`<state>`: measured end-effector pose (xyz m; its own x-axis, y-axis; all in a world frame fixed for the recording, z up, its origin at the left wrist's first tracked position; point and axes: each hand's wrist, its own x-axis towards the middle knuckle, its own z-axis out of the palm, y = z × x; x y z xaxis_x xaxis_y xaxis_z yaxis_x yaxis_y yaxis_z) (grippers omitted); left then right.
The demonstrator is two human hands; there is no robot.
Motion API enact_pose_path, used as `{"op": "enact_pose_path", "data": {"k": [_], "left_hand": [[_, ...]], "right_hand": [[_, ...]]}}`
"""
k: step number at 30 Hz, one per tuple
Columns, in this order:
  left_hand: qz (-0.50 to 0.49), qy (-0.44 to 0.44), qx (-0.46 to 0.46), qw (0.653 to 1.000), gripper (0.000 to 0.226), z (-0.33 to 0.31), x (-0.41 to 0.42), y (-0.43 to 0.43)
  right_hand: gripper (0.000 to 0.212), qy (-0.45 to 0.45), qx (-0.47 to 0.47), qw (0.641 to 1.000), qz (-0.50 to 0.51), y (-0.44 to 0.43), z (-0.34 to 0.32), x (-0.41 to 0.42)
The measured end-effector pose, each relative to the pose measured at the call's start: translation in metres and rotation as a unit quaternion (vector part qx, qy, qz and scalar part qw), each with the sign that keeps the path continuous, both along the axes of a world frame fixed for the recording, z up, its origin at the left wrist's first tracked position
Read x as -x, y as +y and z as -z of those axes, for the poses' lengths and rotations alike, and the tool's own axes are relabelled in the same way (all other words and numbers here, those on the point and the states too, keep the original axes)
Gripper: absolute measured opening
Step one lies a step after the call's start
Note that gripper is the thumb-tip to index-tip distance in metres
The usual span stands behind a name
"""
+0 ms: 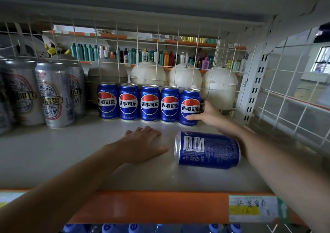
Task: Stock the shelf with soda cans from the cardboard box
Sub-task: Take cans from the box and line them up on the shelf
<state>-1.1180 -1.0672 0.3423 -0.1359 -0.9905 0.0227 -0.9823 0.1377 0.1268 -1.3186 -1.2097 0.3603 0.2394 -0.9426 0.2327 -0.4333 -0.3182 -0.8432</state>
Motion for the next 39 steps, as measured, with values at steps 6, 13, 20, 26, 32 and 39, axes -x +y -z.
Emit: {"op": "enact_pose_path", "data": {"k": [6,13,20,26,32,39], "left_hand": [[0.001,-0.002,-0.004,1.0,0.067,0.001,-0.001,-0.001],[0.003,0.003,-0.005,1.0,0.066,0.0,-0.002,0.0],[0.006,0.003,-0.003,1.0,0.066,0.003,-0.004,-0.003],[0.006,0.006,-0.001,1.0,0.063,0.004,-0.005,-0.005],[0.009,0.004,0.003,1.0,0.061,0.005,-0.005,-0.006],[0.01,0.004,0.008,1.0,0.058,0.005,-0.006,-0.006]], "right_hand": [[0.069,0.005,0.03,0.999,0.021,-0.004,0.007,-0.001],[0.081,-0.011,0.029,1.0,0.004,-0.009,0.005,0.001],[0.082,-0.032,0.043,0.999,-0.009,-0.011,0.011,0.001],[0.084,-0.009,0.061,0.998,-0.004,-0.013,0.013,0.002],[0.093,0.008,0.074,0.997,-0.009,-0.012,0.015,0.001],[0.094,0.079,0.095,0.992,0.009,-0.008,0.012,0.003]]}}
